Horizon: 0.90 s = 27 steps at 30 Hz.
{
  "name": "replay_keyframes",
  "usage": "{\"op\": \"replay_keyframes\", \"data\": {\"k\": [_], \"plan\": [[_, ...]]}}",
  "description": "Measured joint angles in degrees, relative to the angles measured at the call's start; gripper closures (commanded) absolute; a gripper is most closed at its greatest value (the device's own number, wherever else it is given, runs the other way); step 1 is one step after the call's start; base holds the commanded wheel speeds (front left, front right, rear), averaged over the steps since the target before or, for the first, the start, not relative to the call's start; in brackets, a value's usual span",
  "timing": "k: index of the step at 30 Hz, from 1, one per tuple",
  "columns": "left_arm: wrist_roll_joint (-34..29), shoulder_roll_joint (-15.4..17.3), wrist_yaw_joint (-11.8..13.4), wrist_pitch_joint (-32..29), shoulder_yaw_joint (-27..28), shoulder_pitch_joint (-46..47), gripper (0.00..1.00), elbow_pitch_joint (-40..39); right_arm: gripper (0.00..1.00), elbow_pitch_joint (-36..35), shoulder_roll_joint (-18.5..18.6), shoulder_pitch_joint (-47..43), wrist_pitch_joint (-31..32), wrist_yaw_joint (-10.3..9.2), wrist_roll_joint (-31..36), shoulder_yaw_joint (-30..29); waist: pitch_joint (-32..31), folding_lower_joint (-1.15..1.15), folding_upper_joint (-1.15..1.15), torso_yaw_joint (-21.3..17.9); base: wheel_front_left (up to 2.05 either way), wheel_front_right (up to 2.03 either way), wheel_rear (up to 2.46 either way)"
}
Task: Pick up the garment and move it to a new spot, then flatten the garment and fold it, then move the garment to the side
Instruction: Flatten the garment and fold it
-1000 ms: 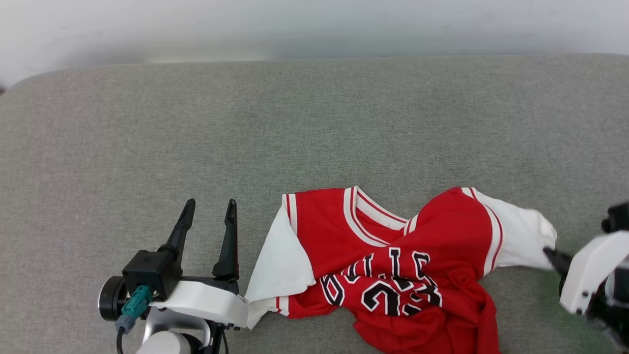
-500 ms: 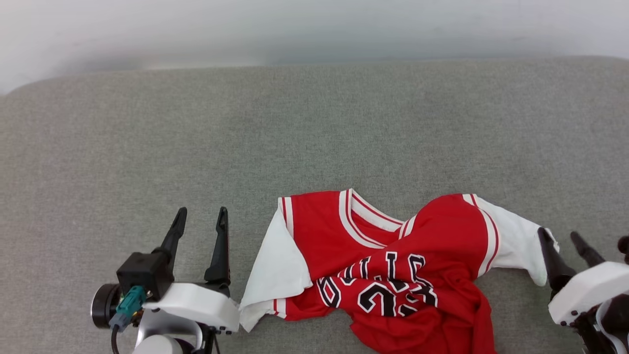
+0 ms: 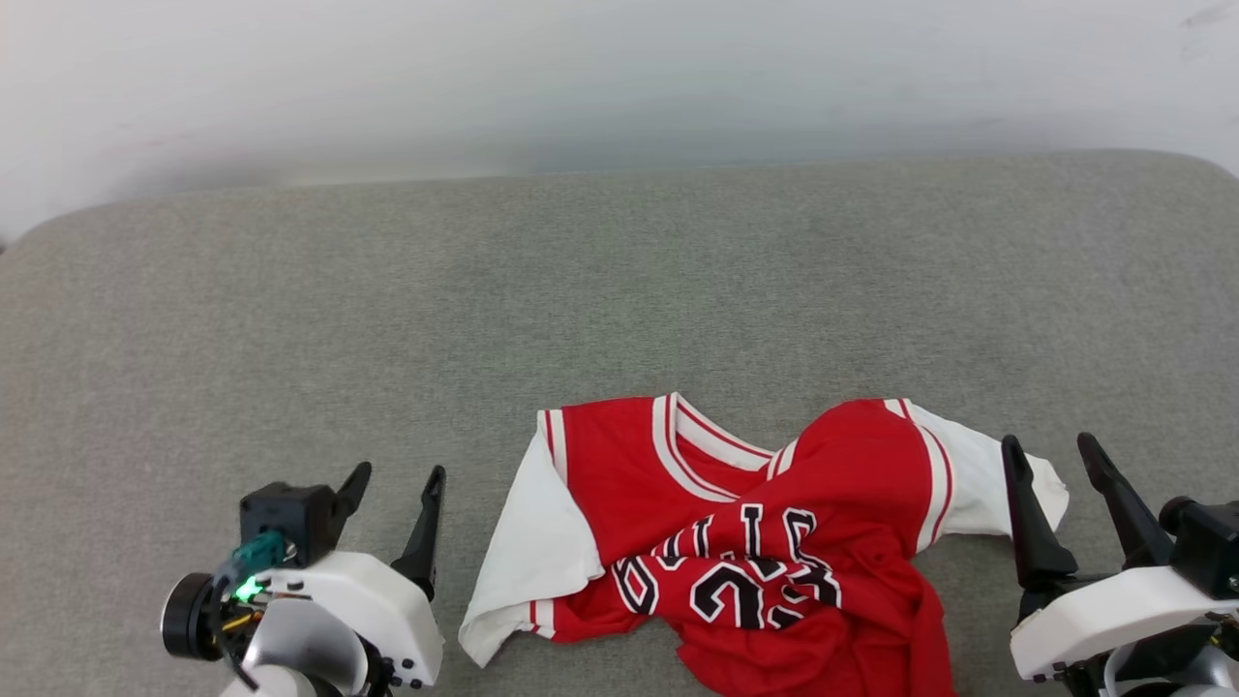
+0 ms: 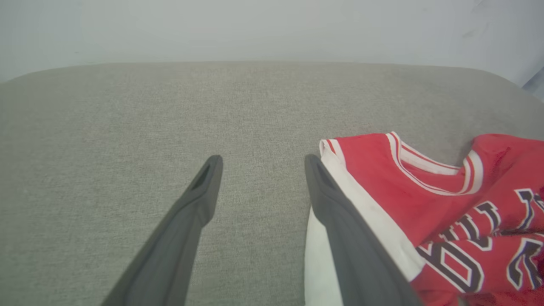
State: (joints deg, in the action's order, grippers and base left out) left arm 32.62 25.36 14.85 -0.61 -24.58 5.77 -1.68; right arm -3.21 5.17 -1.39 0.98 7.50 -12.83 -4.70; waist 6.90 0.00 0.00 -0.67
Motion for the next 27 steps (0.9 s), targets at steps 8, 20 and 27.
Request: {"op": "replay_keyframes", "data": {"k": [8, 20, 27], "plan": [[3.19, 4.79, -5.56, -20.18, -5.57, 7.05, 0.00, -0.81, 0.00, -4.52, -1.27, -0.76, 0.86, 0.00, -0.03, 3.05, 1.66, 0.00, 0.00, -2.25, 0.00, 0.00, 0.00], [5.43, 8.99, -9.89, -38.34, -10.44, 13.46, 0.00, 4.24, 0.00, -3.97, -1.81, 1.19, -0.27, 0.00, -2.41, 4.63, 7.04, 0.00, 0.00, -5.87, 0.00, 0.00, 0.00], [4.08, 10.58, -13.06, -44.96, -14.32, 17.07, 0.00, 4.04, 0.00, -3.08, -1.94, 2.24, -0.70, 0.00, -3.11, 3.56, 9.17, 0.00, 0.00, -6.33, 0.00, 0.00, 0.00]]}}
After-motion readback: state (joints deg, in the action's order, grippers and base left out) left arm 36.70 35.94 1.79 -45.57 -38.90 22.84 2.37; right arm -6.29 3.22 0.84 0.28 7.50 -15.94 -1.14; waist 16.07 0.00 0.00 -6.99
